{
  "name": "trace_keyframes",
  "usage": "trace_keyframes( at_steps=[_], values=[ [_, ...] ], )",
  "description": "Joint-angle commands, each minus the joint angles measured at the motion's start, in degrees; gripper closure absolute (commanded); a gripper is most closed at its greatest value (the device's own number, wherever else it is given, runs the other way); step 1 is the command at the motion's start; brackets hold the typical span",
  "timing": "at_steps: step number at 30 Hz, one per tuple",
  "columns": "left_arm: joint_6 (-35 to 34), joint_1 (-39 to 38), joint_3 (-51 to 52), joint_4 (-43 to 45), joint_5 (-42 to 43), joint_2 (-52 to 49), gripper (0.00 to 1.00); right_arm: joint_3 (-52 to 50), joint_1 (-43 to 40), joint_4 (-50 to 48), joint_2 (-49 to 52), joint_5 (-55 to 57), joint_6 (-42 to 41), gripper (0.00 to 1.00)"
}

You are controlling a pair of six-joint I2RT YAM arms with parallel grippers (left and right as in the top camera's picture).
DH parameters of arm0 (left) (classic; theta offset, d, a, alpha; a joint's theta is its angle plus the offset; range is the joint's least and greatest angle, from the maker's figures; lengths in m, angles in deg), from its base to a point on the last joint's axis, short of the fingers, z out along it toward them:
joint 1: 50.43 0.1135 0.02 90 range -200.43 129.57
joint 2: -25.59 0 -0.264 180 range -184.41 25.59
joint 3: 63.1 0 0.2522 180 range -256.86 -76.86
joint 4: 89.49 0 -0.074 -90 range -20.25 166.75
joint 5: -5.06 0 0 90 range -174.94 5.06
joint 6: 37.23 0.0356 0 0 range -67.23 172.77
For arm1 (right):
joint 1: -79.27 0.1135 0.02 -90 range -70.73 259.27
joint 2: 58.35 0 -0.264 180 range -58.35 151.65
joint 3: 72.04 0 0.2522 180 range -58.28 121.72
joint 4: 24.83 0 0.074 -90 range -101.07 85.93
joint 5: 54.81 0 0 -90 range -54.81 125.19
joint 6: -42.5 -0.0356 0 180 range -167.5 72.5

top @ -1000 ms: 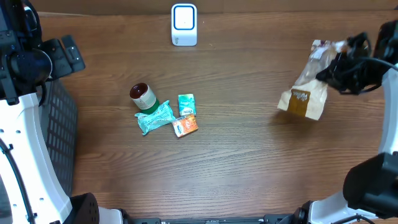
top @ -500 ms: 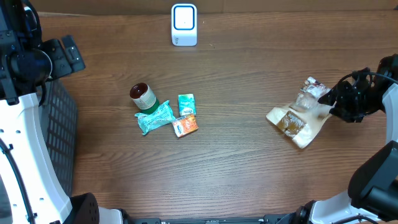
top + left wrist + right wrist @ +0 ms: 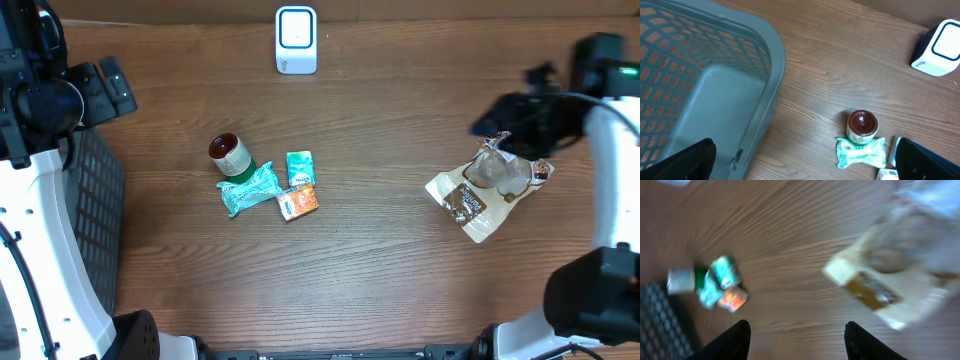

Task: Scan the item barcode
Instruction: 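Reach the right gripper to the orange tissue packet and grasp it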

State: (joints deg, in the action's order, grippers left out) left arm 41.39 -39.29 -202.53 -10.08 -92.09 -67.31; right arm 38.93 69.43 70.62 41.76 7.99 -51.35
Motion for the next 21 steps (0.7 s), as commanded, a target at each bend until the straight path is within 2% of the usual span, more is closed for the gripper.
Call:
trace_keyframes(
  at_steps=[1,3,6,11,21],
  values=[
    [1.1,0.1,-0.1,0.1,-0.5,-0.1,0.00,-3.1,8.2,-2.4,-0.3,-5.2,-0.9,0.41],
    [1.1,0.1,-0.1,0.1,-0.5,-0.1,0.01,-5.6,14.1,-6.1,-0.2,-5.5,-3.9,0.59],
    [1.1,0.1,-0.1,0.1,-0.5,-0.1,0.00,-9.7,22.6,-13.6,-0.2,-4.9,-8.7,0.96],
    [1.1,0.1,-0.1,0.1,-0.5,-0.1,0.00,-15.5,34.1,-26.3,0.0,3.8,-25.0,0.96],
    [1.1,0.1,-0.1,0.1,-0.5,-0.1,0.01,-17.1,45.7,-38.8,2.4,7.4,-38.7,0.96]
  ],
)
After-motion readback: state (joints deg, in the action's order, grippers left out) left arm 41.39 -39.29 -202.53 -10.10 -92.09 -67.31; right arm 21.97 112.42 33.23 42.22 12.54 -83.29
